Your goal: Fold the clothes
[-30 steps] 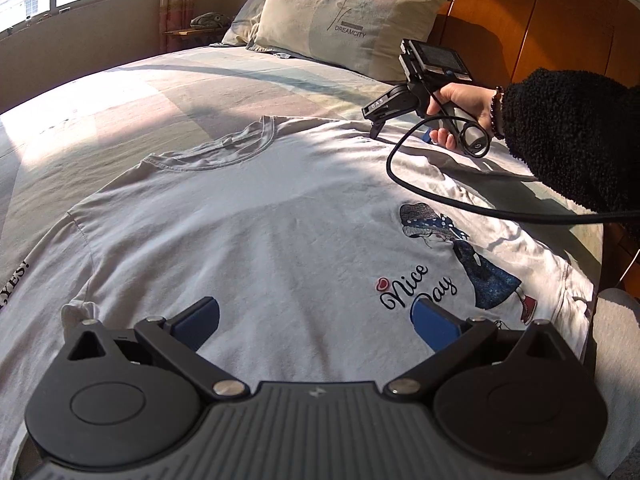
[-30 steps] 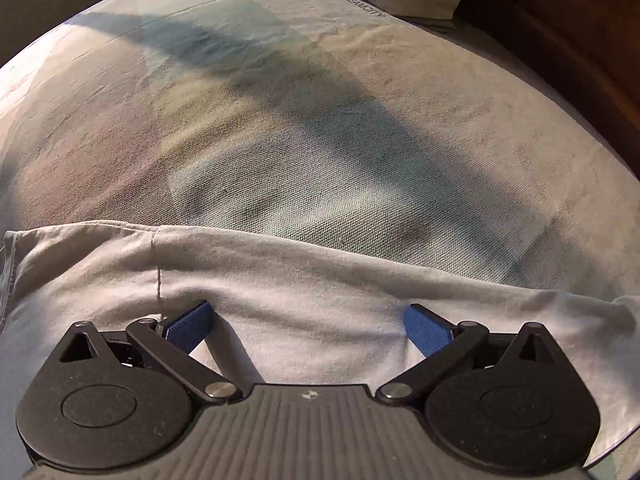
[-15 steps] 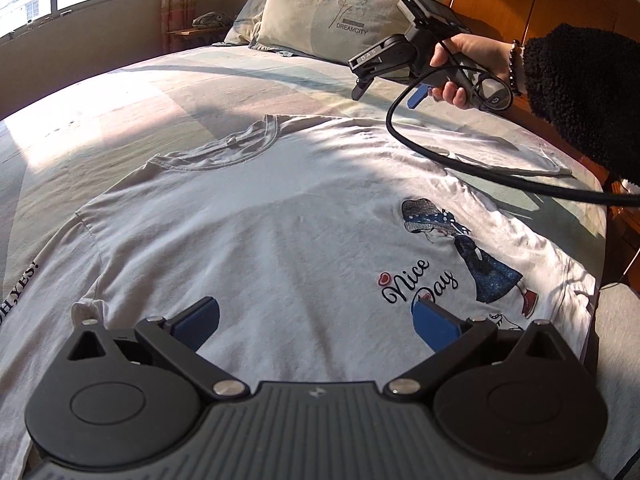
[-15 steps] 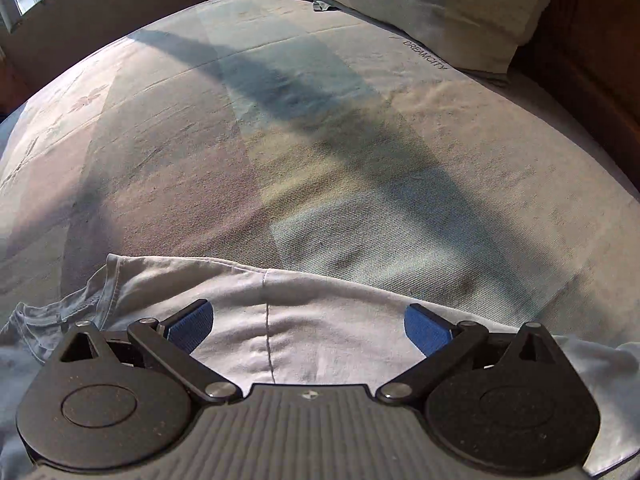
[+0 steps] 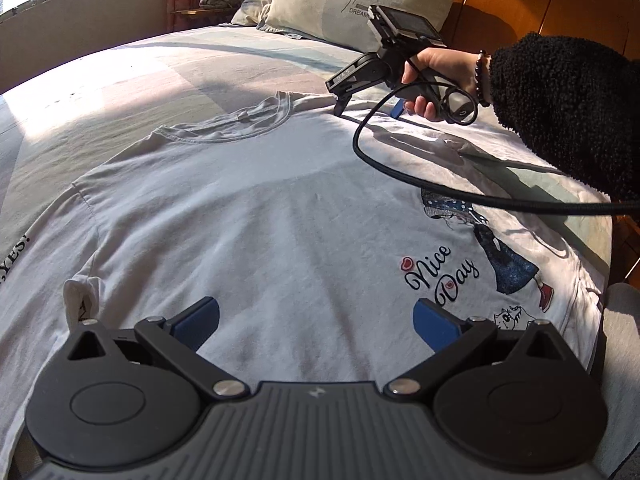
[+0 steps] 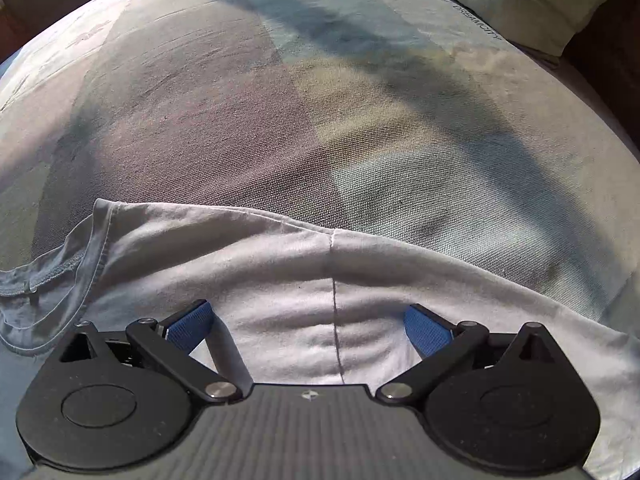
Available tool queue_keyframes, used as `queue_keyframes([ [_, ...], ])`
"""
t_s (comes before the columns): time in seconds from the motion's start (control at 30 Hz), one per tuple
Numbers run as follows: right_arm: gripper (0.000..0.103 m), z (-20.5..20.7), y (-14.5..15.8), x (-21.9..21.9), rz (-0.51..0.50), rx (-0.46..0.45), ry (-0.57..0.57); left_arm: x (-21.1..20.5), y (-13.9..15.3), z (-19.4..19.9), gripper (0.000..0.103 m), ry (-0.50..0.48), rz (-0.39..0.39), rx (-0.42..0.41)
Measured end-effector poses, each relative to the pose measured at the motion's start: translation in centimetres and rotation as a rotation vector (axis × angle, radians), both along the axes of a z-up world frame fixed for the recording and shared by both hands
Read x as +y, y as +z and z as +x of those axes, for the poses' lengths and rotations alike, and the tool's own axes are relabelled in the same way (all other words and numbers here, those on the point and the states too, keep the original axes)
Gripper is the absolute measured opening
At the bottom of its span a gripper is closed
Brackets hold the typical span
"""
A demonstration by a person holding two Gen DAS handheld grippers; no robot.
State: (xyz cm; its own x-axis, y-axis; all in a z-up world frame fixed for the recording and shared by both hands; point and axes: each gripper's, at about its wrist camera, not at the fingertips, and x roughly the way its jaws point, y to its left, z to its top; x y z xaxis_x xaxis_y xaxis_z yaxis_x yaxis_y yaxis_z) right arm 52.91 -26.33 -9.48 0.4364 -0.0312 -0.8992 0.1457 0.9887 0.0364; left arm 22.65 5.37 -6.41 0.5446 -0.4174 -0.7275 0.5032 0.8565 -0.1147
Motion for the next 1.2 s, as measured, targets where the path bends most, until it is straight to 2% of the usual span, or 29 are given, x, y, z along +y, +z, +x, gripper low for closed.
queue_keyframes([
  [0.13, 0.103, 2.0, 0.1, -0.3, -0.004, -0.055, -0.023, 0.0, -1.0, 0.4, 0.102, -0.009, 0.002, 0.025],
  [0.3, 0.103, 2.1, 2.7, -0.2, 0.051, -0.120, -0.015, 0.0, -0.6, -0.1, 0.102, -0.011, 0.001, 0.014],
  [0.37, 0.103, 1.7, 4.2, 0.6, 0.069, -0.107, 0.014, 0.0, 0.2, -0.5, 0.102, -0.019, -0.008, -0.006],
  [0.53, 0.103, 0.1, 6.1, 3.7, 0.029, -0.023, 0.119, -0.1, 1.5, -1.3, 0.102, -0.038, -0.020, -0.047],
  [0.63, 0.103, -1.0, 5.7, 5.2, 0.014, 0.022, 0.151, -0.2, 1.5, -1.4, 0.102, -0.053, -0.035, -0.051],
  [0.83, 0.103, -1.1, 1.7, 6.1, 0.003, 0.132, 0.136, -0.2, 0.7, -0.8, 0.102, -0.057, -0.036, -0.033],
  [0.97, 0.103, 0.0, 0.1, 5.4, 0.022, 0.109, 0.097, 0.0, -0.1, -0.1, 0.102, -0.053, -0.048, -0.004],
  [1.2, 0.103, 2.9, -0.3, 5.3, 0.004, -0.016, 0.036, -0.2, -1.5, 0.3, 0.102, -0.067, -0.053, 0.036],
])
